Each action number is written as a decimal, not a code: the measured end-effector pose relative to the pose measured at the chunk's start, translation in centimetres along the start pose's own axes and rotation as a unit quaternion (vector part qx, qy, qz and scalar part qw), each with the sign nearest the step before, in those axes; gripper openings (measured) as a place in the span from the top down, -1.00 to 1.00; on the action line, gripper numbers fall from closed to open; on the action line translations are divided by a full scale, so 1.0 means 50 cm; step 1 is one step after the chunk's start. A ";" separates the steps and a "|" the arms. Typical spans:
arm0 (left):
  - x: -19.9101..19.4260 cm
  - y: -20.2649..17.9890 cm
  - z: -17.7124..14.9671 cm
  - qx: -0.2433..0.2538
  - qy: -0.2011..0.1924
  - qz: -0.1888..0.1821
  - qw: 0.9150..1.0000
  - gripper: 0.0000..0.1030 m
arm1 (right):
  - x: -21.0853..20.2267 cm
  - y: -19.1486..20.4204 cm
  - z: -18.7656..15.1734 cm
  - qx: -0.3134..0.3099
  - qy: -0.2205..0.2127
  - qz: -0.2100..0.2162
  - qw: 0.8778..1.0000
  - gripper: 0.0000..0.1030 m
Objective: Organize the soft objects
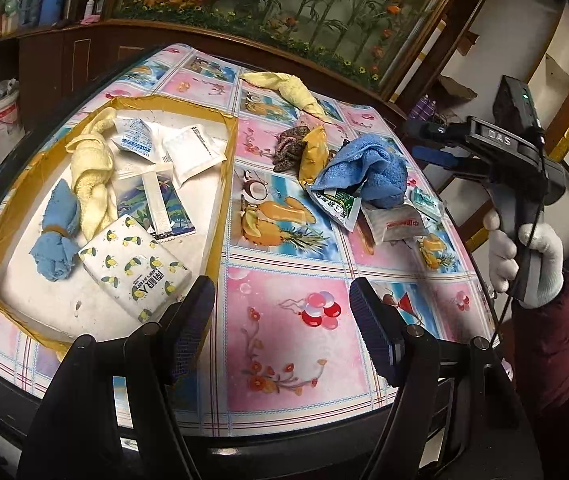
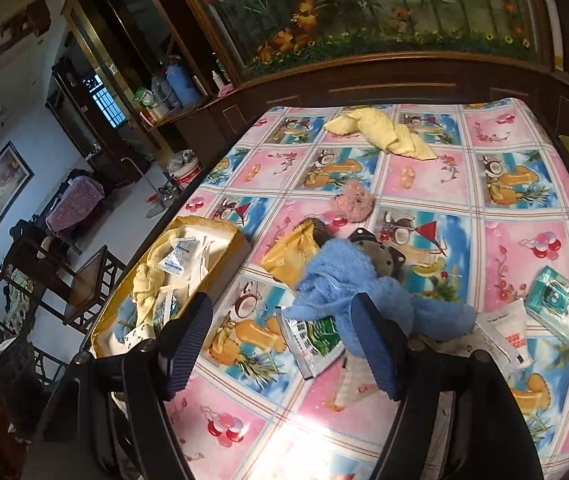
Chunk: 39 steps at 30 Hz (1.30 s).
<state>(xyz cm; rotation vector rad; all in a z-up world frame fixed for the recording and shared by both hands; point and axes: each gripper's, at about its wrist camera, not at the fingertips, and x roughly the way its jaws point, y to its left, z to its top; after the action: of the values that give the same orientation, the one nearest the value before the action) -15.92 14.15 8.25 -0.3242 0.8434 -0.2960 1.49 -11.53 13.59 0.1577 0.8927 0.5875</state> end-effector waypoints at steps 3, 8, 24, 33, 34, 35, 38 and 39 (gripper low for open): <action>-0.005 0.009 -0.005 -0.001 0.000 0.002 1.000 -0.37 | 0.078 0.036 0.025 -0.021 0.023 -0.024 0.999 -0.40; 0.000 0.033 -0.010 -0.002 0.001 0.001 1.000 -0.37 | 0.220 0.076 0.057 -0.093 0.092 -0.115 0.985 -0.40; 0.014 0.077 -0.012 -0.022 0.008 -0.014 1.000 -0.37 | 0.247 0.092 0.051 -0.121 0.099 -0.125 0.980 0.25; 0.006 0.021 -0.007 0.005 0.011 -0.017 1.000 -0.37 | 0.035 0.078 -0.048 -0.060 0.047 0.020 0.997 0.24; 0.011 0.010 -0.005 0.011 0.015 -0.017 1.000 -0.37 | 0.022 0.067 -0.072 -0.057 0.057 0.022 0.997 0.24; 0.020 -0.002 0.001 0.018 0.021 -0.017 0.999 -0.37 | 0.011 0.055 -0.097 -0.054 0.068 0.018 0.996 0.24; 0.052 -0.042 0.036 0.039 0.030 -0.014 0.999 -0.37 | 0.003 0.014 -0.160 -0.040 0.093 -0.003 0.995 0.23; 0.064 -0.055 0.053 0.047 0.029 -0.008 0.998 -0.37 | 0.006 0.001 -0.172 -0.036 0.094 -0.015 0.995 0.23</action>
<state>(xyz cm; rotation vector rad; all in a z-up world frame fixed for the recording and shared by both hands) -12.21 10.85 8.81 -0.2362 0.8809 -0.3593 -4.99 -12.26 7.99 0.0241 1.0525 0.6125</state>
